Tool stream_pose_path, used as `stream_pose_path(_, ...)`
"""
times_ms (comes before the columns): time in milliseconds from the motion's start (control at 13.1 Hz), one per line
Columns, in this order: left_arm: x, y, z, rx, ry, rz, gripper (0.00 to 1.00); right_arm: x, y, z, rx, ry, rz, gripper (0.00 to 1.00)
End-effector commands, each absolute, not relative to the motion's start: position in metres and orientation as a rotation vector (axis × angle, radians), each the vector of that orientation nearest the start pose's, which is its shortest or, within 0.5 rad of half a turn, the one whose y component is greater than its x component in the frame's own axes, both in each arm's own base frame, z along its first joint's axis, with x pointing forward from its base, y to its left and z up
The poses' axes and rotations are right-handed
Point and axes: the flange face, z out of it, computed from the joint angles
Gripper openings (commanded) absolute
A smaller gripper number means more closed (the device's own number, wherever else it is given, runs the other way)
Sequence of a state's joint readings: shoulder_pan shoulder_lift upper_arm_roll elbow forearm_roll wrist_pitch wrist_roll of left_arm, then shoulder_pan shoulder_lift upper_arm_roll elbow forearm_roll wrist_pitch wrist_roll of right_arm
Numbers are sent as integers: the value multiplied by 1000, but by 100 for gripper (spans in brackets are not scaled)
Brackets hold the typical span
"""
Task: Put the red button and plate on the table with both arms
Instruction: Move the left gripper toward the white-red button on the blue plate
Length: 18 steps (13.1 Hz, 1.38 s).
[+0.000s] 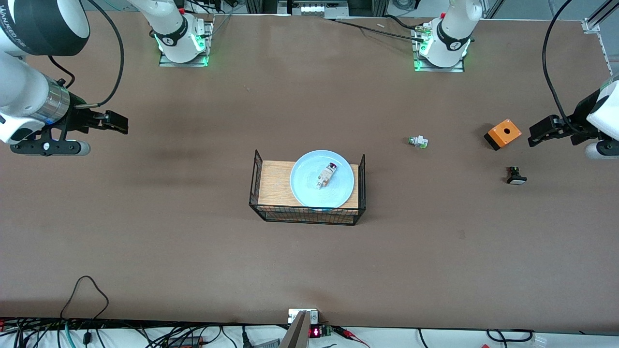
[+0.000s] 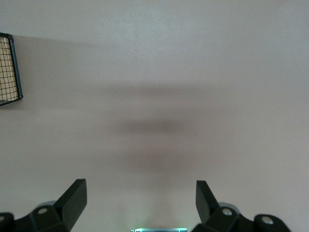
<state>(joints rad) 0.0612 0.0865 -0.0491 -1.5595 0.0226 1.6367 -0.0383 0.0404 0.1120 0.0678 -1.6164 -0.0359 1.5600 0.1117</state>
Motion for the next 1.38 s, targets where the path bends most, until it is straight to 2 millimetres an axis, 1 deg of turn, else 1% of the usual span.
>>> stream_pose_path(0,581,9,596,-3136,-93,9,100,575,55,541,-3159,0,249,100)
stream_pose_path(306,582,4,603,-3140,-82,-12,100,575,56,541,-3159,-2,249,100)
stream_pose_path(460,585,-5,595,-3168,-73,13,100,575,56,541,-3159,-2,251,100)
stream_pose_path(536,588,-14,585,-3170,-27,45,100,575,55,541,-3159,0,251,100)
stream_pose_path(613,595,-34,570,-3177,30,84,100,575,56,541,-3159,-2,251,100)
stream_pose_path(690,595,-60,566,-3181,107,93,100,575,55,540,-3158,0,254,100)
stream_pose_path(843,592,-121,557,-3170,282,99,100,575,56,540,-3157,0,252,100)
stream_pose_path(919,591,-145,550,-3173,349,96,100,576,55,540,-3158,0,251,100)
stream_pose_path(996,587,-180,549,-3168,448,58,100,575,56,540,-3157,-2,254,100)
stream_pose_path(1073,588,-205,537,-3179,502,50,100,576,55,540,-3158,0,251,100)
stream_pose_path(1149,585,-236,526,-3196,533,51,100,575,56,540,-3157,0,252,100)
stream_pose_path(1226,578,-269,521,-3222,492,39,100,575,56,540,-3157,-2,254,100)
stream_pose_path(1302,582,-293,518,-3256,401,45,100,575,56,540,-3157,-2,254,100)
